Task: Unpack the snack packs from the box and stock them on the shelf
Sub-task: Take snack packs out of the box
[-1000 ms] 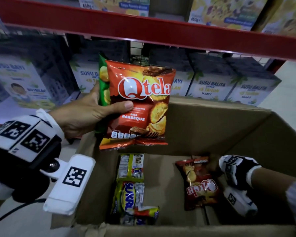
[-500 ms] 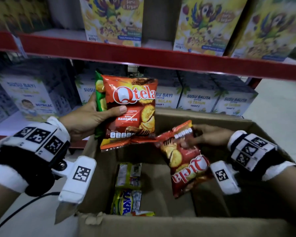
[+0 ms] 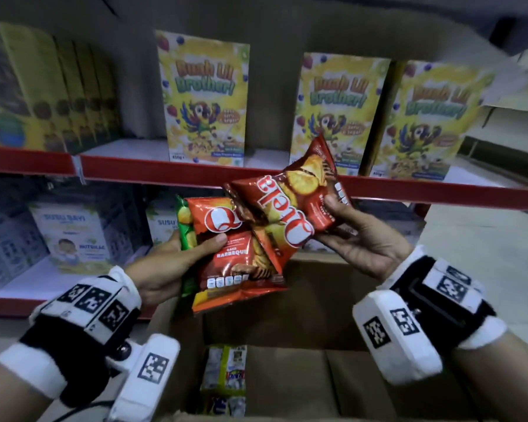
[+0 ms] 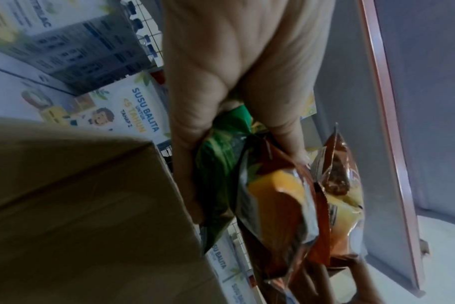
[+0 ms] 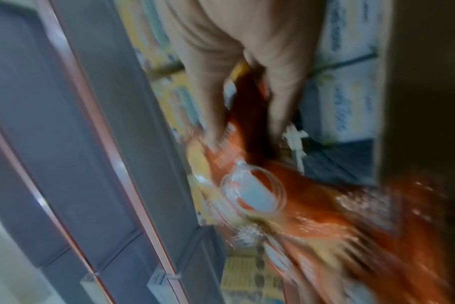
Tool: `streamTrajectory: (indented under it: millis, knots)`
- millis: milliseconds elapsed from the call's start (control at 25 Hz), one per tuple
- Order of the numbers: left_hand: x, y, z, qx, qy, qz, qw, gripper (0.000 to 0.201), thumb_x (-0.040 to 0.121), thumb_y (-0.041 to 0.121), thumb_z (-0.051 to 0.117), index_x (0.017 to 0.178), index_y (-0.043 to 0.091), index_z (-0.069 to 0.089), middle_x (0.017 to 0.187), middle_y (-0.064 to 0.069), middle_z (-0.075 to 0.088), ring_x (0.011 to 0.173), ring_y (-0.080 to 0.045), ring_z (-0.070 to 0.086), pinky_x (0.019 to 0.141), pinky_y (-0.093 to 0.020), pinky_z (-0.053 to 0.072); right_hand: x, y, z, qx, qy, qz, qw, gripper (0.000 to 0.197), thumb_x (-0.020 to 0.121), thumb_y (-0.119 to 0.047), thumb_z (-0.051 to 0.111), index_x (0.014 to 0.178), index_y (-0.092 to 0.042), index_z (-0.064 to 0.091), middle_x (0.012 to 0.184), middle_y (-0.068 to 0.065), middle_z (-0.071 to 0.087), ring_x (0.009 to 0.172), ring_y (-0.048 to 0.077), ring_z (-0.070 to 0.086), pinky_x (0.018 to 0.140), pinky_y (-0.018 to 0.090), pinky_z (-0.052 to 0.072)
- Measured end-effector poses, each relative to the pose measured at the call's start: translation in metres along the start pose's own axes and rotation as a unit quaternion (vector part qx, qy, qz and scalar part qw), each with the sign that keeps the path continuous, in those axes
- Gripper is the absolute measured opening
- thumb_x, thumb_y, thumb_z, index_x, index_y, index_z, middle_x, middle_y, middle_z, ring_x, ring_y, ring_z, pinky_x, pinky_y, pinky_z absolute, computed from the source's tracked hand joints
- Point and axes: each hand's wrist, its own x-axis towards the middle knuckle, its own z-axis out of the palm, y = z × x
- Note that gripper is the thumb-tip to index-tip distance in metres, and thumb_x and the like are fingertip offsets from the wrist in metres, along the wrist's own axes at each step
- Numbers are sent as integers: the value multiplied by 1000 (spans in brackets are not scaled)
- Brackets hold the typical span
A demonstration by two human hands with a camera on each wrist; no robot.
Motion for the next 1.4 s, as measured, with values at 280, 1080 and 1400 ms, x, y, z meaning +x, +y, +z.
streamTrajectory:
  millis: [280, 1080, 1400]
  knots:
    - [-1, 4, 11, -28, 8, 18, 999, 113, 36, 39, 92, 135, 16, 44, 124, -14, 65, 107, -30, 65, 85, -42, 54, -5, 8, -2, 46, 31, -37, 998, 43, 65, -21, 77, 103, -10, 61, 94, 10, 70, 91, 24, 67, 72, 39, 59]
    - [-1, 5, 20, -60, 59, 49, 995, 72, 65, 37, 70, 131, 15, 51, 114, -11, 70, 102, -27, 68, 79, -40, 57, -22, 40, -2, -204, -41, -247, 946, 77, 55, -18, 86, 119, -39, 47, 118, -4, 65, 105, 18, 66, 75, 45, 59]
    - [-3, 17, 17, -49, 103, 118, 986, 89, 63, 30, 75, 139, 20, 31, 128, -6, 62, 111, -25, 63, 97, -51, 49, -22, 17, 1, -308, -9, -198, 931, 68, 36, -35, 88, 92, -17, 54, 99, 9, 70, 90, 28, 70, 72, 43, 60]
